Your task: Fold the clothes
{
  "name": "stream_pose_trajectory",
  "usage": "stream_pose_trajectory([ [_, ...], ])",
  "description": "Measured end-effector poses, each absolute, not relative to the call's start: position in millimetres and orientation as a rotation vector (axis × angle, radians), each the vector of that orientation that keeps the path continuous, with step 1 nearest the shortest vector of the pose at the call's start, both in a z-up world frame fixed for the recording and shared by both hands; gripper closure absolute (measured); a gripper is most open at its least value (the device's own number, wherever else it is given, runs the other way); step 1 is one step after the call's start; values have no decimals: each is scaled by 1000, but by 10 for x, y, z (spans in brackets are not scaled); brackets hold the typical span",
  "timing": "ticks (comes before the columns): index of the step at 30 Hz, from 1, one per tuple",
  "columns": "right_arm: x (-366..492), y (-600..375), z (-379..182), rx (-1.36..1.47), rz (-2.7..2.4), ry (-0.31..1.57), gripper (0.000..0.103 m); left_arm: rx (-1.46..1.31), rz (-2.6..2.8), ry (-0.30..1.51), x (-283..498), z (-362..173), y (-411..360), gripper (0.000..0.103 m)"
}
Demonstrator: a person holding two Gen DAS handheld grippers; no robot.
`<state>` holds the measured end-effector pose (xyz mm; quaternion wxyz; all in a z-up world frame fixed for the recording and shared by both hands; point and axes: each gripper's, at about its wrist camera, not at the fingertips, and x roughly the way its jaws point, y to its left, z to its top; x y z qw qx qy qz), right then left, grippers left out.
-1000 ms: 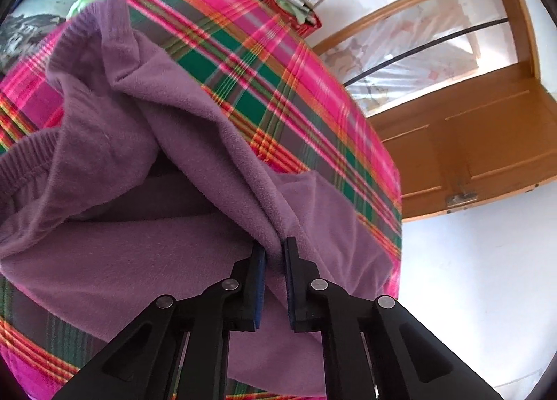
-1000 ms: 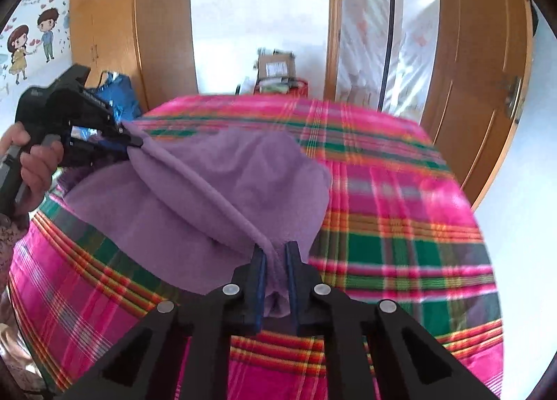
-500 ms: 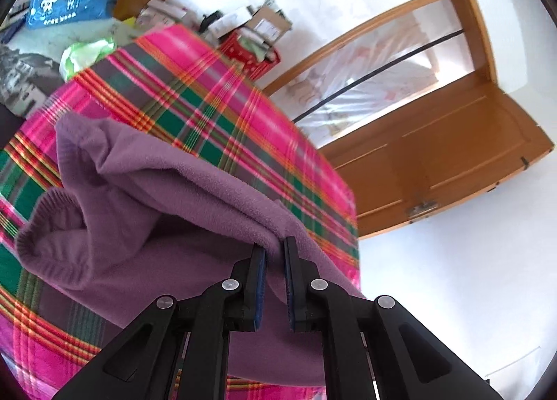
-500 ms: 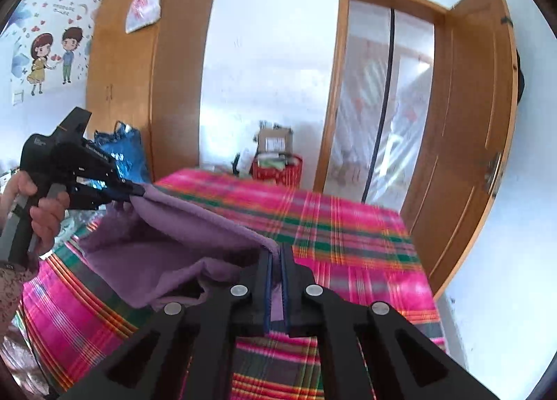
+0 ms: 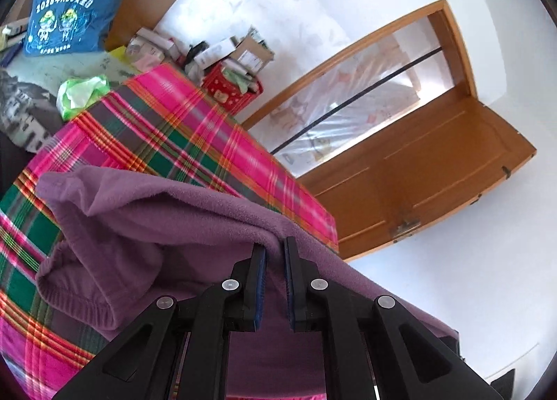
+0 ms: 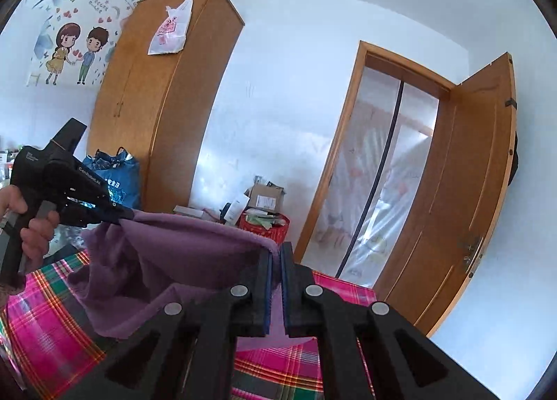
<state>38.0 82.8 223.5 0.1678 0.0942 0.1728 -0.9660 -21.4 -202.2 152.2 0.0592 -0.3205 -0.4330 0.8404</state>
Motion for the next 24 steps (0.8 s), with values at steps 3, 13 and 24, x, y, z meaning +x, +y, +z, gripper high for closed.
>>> stream_pose_trajectory([
  [3,177,820,2082,380,-2745,501,99,-1034,2555,-1312,-365,1389,-2008,93],
  [13,-493,871,1688,620,-2721,499,98,-1121,2597,-1272,-902,1269,-1927,93],
  [24,-1101,642,1362,601,-2783,694,98,-1220,2728,-1145,-1417,1110,-1903,93],
])
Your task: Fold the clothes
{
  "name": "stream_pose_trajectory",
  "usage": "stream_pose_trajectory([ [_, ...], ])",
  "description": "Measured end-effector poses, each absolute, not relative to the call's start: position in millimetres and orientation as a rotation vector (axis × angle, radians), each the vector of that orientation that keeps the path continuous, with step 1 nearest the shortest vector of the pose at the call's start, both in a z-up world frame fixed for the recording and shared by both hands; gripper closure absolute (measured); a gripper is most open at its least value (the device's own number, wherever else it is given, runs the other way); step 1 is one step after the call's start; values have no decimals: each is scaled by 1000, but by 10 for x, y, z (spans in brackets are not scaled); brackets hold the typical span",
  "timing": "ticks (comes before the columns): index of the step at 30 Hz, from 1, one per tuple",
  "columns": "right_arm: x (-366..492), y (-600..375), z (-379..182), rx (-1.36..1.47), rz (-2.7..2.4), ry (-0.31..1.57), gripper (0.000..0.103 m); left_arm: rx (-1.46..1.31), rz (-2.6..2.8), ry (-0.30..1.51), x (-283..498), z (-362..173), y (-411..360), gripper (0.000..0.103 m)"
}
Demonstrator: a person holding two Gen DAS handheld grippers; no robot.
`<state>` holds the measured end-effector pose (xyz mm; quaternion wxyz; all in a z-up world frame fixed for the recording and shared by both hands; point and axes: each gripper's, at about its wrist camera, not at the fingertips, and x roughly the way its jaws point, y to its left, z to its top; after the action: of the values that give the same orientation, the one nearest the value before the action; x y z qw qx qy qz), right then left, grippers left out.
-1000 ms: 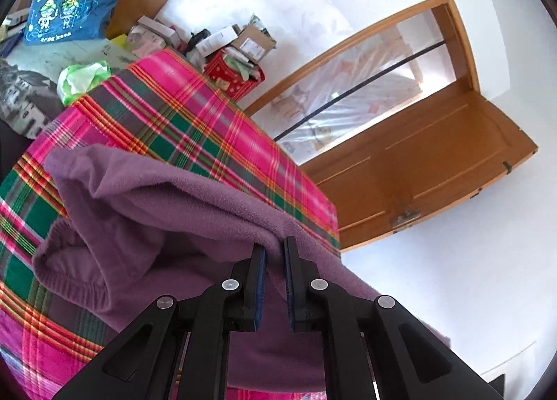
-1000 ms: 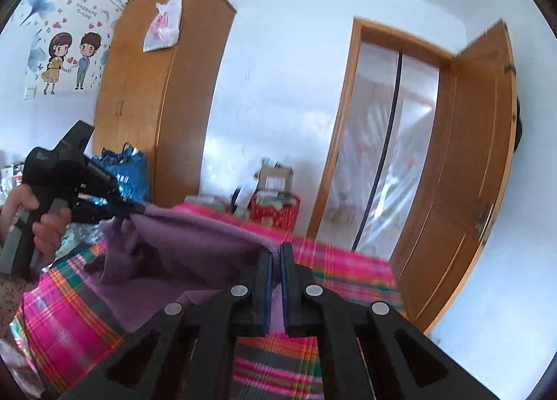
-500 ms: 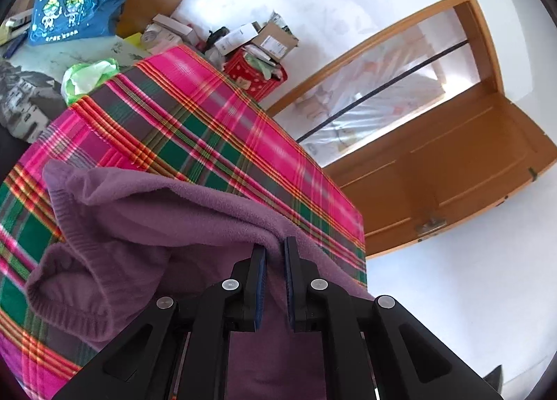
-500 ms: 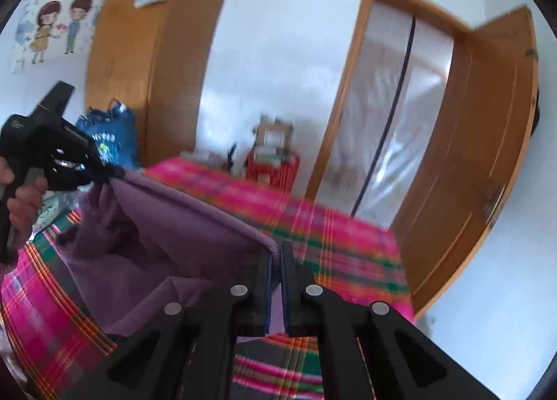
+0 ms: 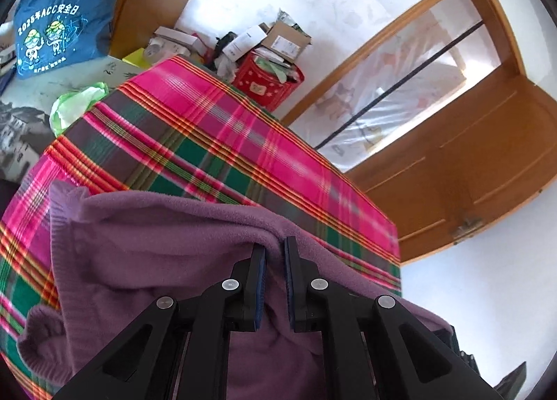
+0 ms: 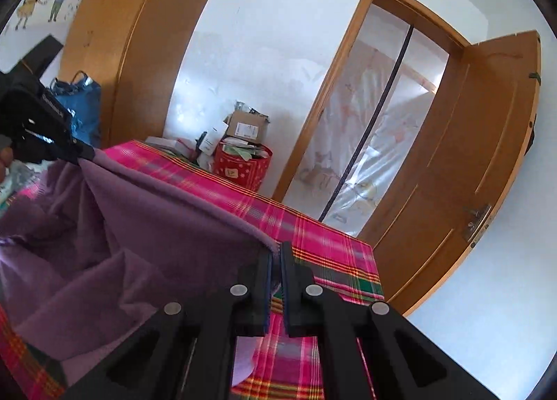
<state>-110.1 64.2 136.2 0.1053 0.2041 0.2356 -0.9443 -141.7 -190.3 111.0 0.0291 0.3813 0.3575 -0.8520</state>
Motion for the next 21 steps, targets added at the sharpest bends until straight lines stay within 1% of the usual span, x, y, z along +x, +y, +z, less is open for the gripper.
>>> stream_pose_trajectory([
  [3,-1245,544,1235,609,-2778,754,98,1206,-2612,1054,-1544,1038,-1903,93],
  [6,-1374,497,1095,644,-2770,782,98,1241,-2580,1082,-1638,918,-1956,92],
  [10,-1514,495,859,734,-2744,729,98,1307,-2528,1081,-1694,731,-2018,91],
  [11,-1543,506,803,763,-2738,714,98,1320,-2521,1079,-1686,703,-2027,88],
  [13,-1605,527,720,823,-2722,676,98,1336,-2516,1080,-1652,672,-2042,88],
  [15,-1634,545,683,854,-2709,651,98,1329,-2533,1072,-1587,695,-2060,82],
  [16,-1634,552,682,863,-2707,638,98,1320,-2538,1064,-1541,710,-2075,81],
  [19,-1580,630,745,890,-2692,535,98,1308,-2528,1063,-1362,714,-2149,79],
  [21,-1549,718,797,921,-2675,438,96,1302,-2519,1065,-1241,713,-2200,79],
])
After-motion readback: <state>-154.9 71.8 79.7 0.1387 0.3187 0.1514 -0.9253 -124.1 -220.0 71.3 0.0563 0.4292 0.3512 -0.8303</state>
